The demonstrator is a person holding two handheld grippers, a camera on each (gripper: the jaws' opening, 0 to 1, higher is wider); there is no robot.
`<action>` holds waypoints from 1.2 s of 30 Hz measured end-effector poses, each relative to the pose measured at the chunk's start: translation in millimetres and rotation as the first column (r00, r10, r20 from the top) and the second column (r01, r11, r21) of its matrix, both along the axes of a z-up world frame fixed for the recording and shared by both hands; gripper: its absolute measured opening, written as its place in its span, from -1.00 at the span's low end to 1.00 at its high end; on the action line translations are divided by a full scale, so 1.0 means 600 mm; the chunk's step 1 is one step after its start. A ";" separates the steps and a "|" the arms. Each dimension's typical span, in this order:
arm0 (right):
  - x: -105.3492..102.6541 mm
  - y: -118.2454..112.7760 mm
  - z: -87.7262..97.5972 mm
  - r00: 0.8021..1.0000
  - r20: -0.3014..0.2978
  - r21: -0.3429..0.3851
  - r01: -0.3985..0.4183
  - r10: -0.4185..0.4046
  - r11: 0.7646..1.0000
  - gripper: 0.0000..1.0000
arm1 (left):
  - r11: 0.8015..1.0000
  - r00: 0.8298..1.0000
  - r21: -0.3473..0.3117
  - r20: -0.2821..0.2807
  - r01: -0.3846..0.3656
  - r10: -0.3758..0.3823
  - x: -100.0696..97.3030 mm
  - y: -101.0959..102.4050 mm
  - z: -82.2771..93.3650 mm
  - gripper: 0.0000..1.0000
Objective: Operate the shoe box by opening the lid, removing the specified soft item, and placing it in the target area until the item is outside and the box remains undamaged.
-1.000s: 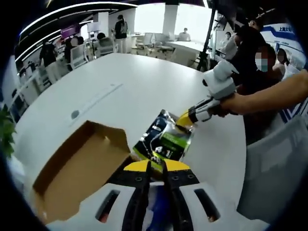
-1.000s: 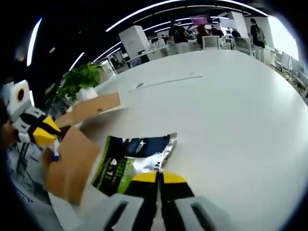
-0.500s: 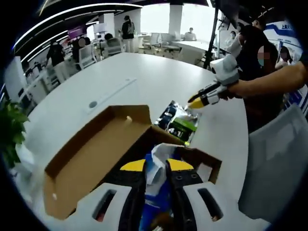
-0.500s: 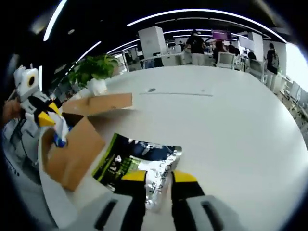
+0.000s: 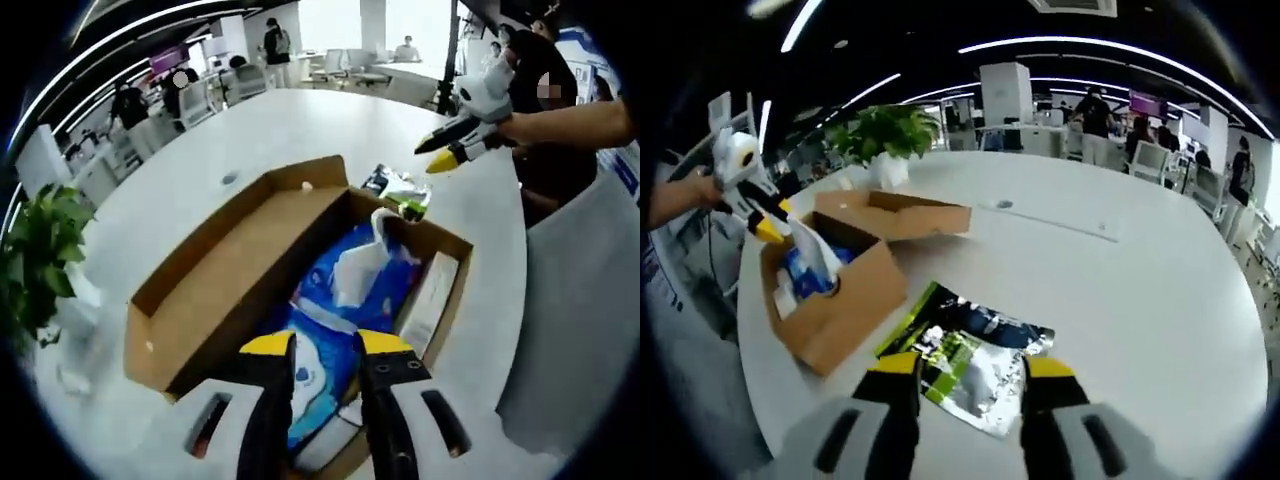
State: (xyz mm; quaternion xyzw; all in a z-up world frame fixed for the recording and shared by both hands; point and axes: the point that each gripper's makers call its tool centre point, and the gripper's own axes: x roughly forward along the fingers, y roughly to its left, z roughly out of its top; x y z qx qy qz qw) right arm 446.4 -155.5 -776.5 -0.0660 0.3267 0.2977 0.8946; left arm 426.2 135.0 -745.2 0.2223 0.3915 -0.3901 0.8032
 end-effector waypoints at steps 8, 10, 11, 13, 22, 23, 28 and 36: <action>-0.009 0.039 0.039 0.997 0.037 -0.010 -0.066 0.067 0.998 -0.14 | 0.999 1.000 0.034 0.006 -0.028 0.027 -0.006 0.061 -0.002 -0.46; -0.009 0.048 0.050 0.996 0.045 -0.003 -0.081 0.081 0.997 -0.11 | 0.998 1.000 0.055 0.009 -0.018 0.017 -0.008 0.072 -0.003 -0.43; -0.010 0.053 0.054 0.995 0.046 -0.002 -0.089 0.089 0.996 -0.09 | 0.998 1.000 0.063 0.011 -0.011 0.011 -0.009 0.079 -0.003 -0.41; -0.013 0.069 0.068 0.991 0.061 -0.009 -0.121 0.122 0.993 -0.07 | 0.997 1.000 0.076 0.015 -0.009 0.008 -0.009 0.089 -0.002 -0.40; -0.022 0.168 0.127 0.957 0.124 -0.009 -0.264 0.263 0.965 -0.04 | 0.992 0.999 0.117 0.029 0.036 -0.040 -0.004 0.115 -0.020 -0.27; -0.022 0.182 0.131 0.952 0.131 -0.012 -0.279 0.278 0.960 -0.04 | 0.991 0.999 0.124 0.029 0.042 -0.046 -0.004 0.117 -0.023 -0.25; -0.022 0.233 0.147 0.931 0.149 -0.021 -0.333 0.332 0.943 -0.04 | 0.987 0.997 0.139 0.023 0.074 -0.078 -0.003 0.124 -0.037 -0.26; -0.028 0.302 0.151 0.892 0.156 -0.046 -0.422 0.424 0.905 -0.05 | 0.979 0.991 0.155 0.019 0.131 -0.136 0.001 0.127 -0.057 -0.25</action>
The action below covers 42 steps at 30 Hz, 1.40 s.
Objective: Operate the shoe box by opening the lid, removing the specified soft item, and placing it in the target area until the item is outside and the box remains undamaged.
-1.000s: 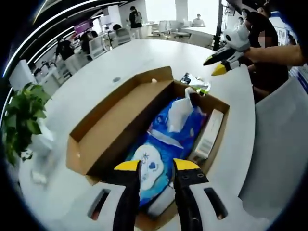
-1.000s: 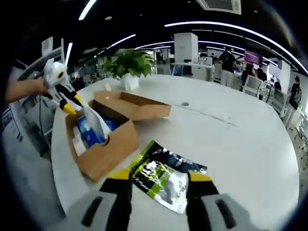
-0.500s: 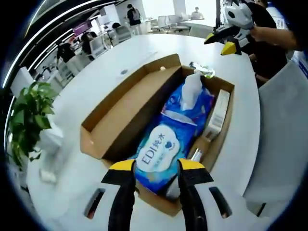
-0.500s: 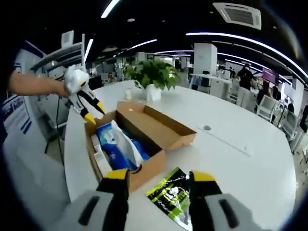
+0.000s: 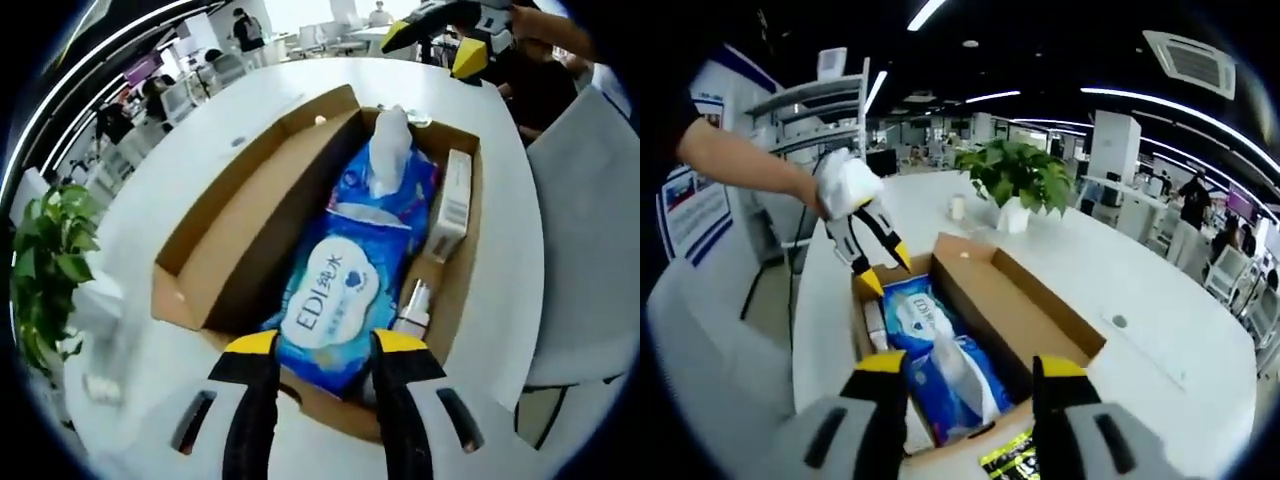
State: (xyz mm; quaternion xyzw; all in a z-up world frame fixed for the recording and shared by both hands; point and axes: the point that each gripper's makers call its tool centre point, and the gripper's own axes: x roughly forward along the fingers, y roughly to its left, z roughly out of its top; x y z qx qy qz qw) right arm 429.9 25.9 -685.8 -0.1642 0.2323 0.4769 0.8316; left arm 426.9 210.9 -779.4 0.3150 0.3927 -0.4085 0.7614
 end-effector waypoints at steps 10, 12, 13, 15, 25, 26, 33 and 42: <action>-0.022 0.096 -0.023 0.977 0.041 -0.083 -0.206 0.210 0.975 -0.05 | 0.997 0.997 0.011 0.000 0.071 -0.071 0.003 -0.005 -0.027 -0.24; -0.024 0.110 -0.032 0.970 0.039 -0.096 -0.236 0.241 0.967 -0.05 | 0.997 0.997 0.011 -0.002 0.077 -0.077 0.006 -0.005 -0.031 -0.23; -0.024 0.114 -0.035 0.966 0.042 -0.103 -0.249 0.254 0.963 -0.06 | 0.997 0.997 0.010 -0.004 0.080 -0.080 0.007 -0.004 -0.033 -0.23; -0.024 0.124 -0.046 0.960 0.044 -0.124 -0.270 0.277 0.955 -0.07 | 0.996 0.996 0.016 -0.009 0.084 -0.084 0.009 -0.003 -0.038 -0.25; -0.016 0.162 -0.107 0.942 0.000 -0.167 -0.330 0.335 0.929 -0.13 | 0.993 0.993 0.023 -0.028 0.115 -0.114 0.016 -0.010 -0.056 -0.25; -0.015 0.164 -0.112 0.942 -0.004 -0.172 -0.332 0.337 0.927 -0.14 | 0.993 0.993 0.025 -0.030 0.117 -0.117 0.017 -0.011 -0.058 -0.25; -0.004 0.180 -0.152 0.931 -0.010 -0.219 -0.358 0.365 0.908 -0.17 | 0.990 0.990 0.040 -0.037 0.135 -0.134 0.023 -0.007 -0.070 -0.24; 0.011 0.195 -0.195 0.920 -0.017 -0.263 -0.382 0.391 0.886 -0.11 | 0.987 0.988 0.034 -0.037 0.154 -0.153 0.033 -0.008 -0.071 -0.15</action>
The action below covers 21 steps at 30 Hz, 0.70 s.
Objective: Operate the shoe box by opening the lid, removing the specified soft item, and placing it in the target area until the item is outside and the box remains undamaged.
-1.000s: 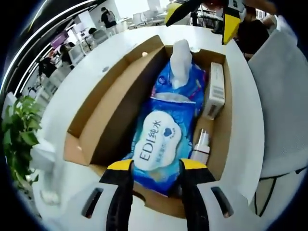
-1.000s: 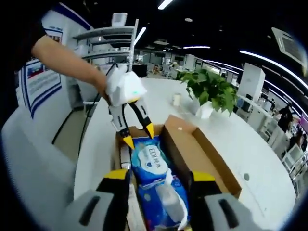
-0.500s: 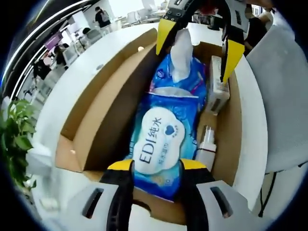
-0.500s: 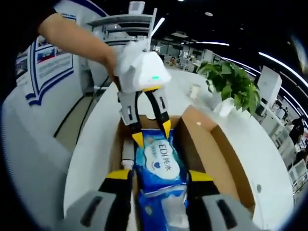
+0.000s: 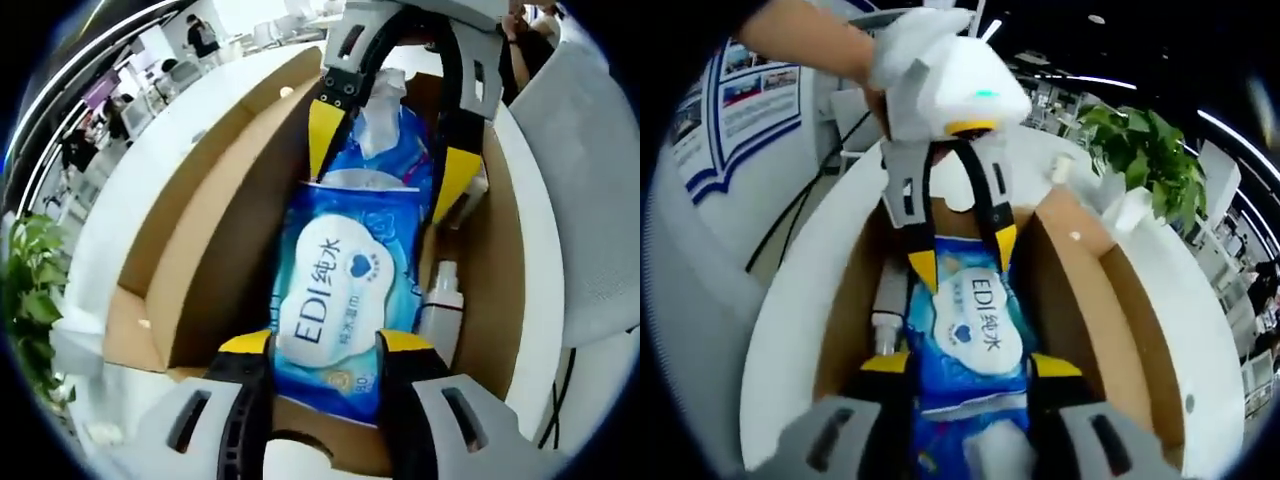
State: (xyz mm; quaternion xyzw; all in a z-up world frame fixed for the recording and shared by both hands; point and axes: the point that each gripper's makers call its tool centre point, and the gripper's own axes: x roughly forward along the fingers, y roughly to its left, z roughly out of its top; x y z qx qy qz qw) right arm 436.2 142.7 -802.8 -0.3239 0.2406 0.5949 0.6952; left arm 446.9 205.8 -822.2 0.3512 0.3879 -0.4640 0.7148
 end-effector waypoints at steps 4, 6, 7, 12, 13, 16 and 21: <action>-0.001 0.008 -0.015 0.999 0.019 -0.023 -0.037 0.037 0.999 -0.12 | 0.999 0.999 -0.001 0.008 0.033 -0.033 -0.001 -0.002 -0.001 -0.16; -0.004 0.012 -0.023 0.996 0.047 -0.047 -0.073 0.076 0.996 -0.13 | 0.999 0.999 -0.006 0.006 0.049 -0.049 -0.004 -0.005 0.000 -0.10; -0.004 0.012 -0.025 0.995 0.053 -0.053 -0.080 0.083 0.995 -0.13 | 0.999 0.999 -0.006 0.002 0.052 -0.052 -0.006 -0.005 -0.001 -0.07; -0.004 0.022 -0.038 0.992 0.074 -0.072 -0.099 0.104 0.992 -0.11 | 0.998 0.998 0.001 0.008 0.068 -0.068 -0.007 -0.005 -0.002 -0.06; 0.001 0.023 -0.039 0.992 0.075 -0.074 -0.091 0.097 0.993 -0.07 | 0.998 0.998 0.008 0.006 0.064 -0.064 -0.004 -0.003 -0.004 -0.07; 0.006 0.025 -0.044 0.995 0.062 -0.077 -0.077 0.082 0.994 -0.01 | 0.998 0.999 0.018 0.003 0.053 -0.054 0.001 -0.001 -0.005 -0.05; 0.012 0.033 -0.047 0.997 0.045 -0.081 -0.063 0.067 0.995 0.12 | 0.999 0.999 0.021 -0.010 0.050 -0.050 0.003 0.001 -0.006 0.00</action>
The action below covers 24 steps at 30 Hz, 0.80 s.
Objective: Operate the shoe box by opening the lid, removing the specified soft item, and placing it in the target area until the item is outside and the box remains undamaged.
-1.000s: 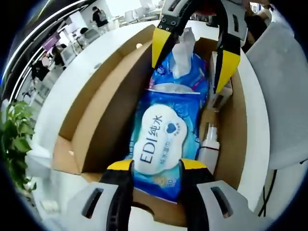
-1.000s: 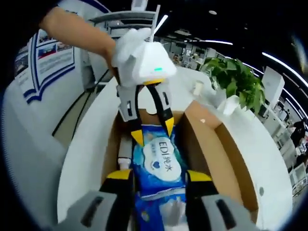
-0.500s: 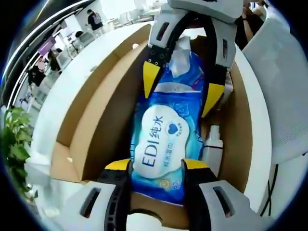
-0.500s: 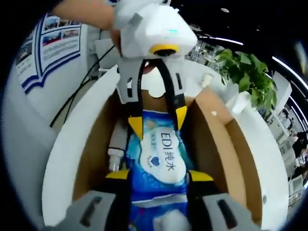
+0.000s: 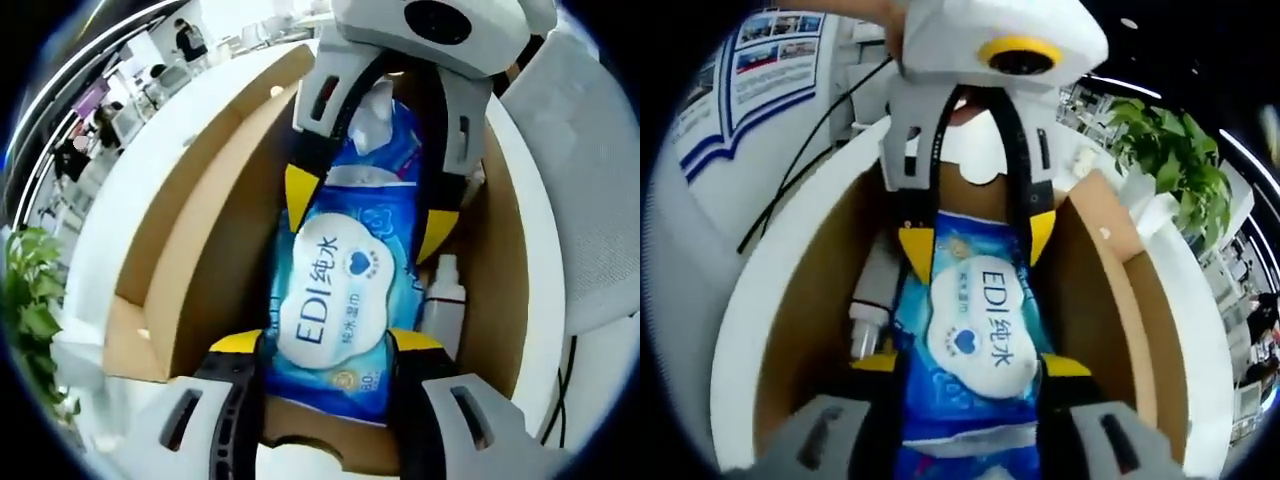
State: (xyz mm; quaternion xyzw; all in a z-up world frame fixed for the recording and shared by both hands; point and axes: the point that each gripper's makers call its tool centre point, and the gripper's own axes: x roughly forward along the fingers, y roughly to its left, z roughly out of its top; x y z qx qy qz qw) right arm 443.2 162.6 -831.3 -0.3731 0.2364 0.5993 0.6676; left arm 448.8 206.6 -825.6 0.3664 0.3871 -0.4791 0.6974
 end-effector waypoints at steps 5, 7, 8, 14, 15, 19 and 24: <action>0.001 0.003 -0.012 0.997 -0.071 -0.012 0.022 -0.023 1.000 0.15 | 1.000 0.999 -0.018 -0.033 0.005 -0.006 0.000 0.000 0.002 -0.01; 0.002 0.002 -0.017 0.992 -0.113 -0.013 0.053 -0.054 0.999 0.19 | 1.000 0.999 -0.022 -0.051 0.018 -0.020 -0.004 -0.001 0.001 0.00; 0.003 0.001 -0.021 0.986 -0.145 -0.013 0.081 -0.082 0.997 0.21 | 1.000 0.998 -0.022 -0.056 0.021 -0.022 -0.005 -0.001 0.002 0.01; 0.002 0.008 -0.022 0.985 -0.158 -0.013 0.065 -0.066 0.998 0.16 | 0.999 0.998 -0.013 -0.050 0.042 -0.043 -0.002 0.001 0.002 -0.03; 0.002 0.008 -0.022 0.985 -0.157 -0.012 0.065 -0.066 0.998 0.16 | 0.999 0.998 -0.020 -0.052 0.031 -0.032 0.001 -0.002 0.001 -0.01; -0.004 0.001 -0.019 0.989 -0.140 -0.023 0.044 -0.047 0.999 0.16 | 0.999 0.998 -0.024 -0.050 0.030 -0.031 0.004 -0.003 0.003 0.00; -0.002 -0.004 -0.016 0.990 -0.138 -0.036 0.021 -0.026 0.999 0.15 | 0.999 0.998 -0.028 -0.052 0.030 -0.032 0.006 -0.004 0.004 -0.06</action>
